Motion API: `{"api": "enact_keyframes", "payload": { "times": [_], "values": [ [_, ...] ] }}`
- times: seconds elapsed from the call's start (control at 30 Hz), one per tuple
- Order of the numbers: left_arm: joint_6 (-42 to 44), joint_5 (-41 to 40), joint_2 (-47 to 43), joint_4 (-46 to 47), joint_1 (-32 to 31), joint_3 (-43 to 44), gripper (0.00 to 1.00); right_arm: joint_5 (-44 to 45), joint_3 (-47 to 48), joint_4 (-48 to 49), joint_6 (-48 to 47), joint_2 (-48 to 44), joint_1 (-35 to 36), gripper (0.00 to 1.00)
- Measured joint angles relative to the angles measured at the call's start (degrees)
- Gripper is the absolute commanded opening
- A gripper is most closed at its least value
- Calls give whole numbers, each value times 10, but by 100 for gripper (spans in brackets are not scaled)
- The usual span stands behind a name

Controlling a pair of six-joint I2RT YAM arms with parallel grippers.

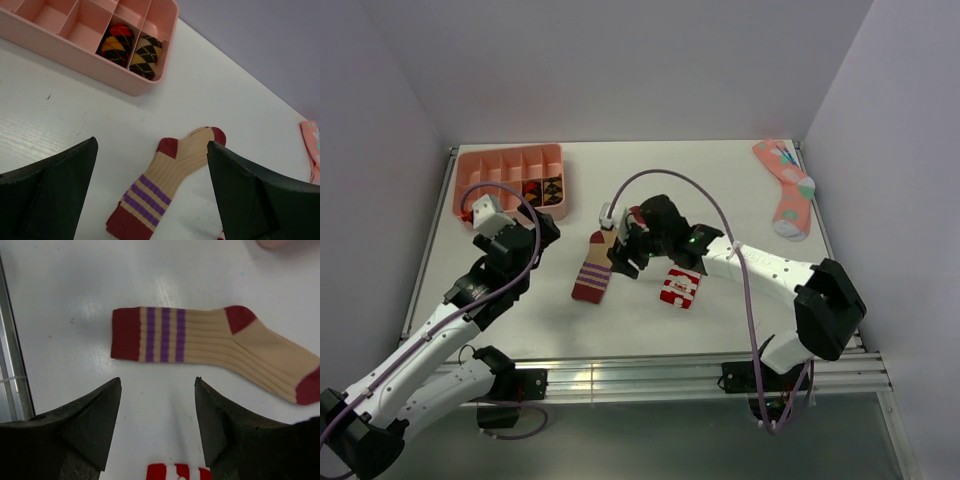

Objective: Roll the socks
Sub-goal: Roll the sock at the center of the board.

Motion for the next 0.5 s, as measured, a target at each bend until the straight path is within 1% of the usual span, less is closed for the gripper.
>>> {"api": "enact_keyframes", "payload": {
  "times": [0.13, 0.5],
  "values": [
    [-11, 0, 0, -15, 9, -12, 97, 16, -7, 15, -12, 23, 54, 59],
    [-32, -26, -37, -57, 21, -9, 97, 116, -6, 61, -23, 138, 147, 47]
  ]
}}
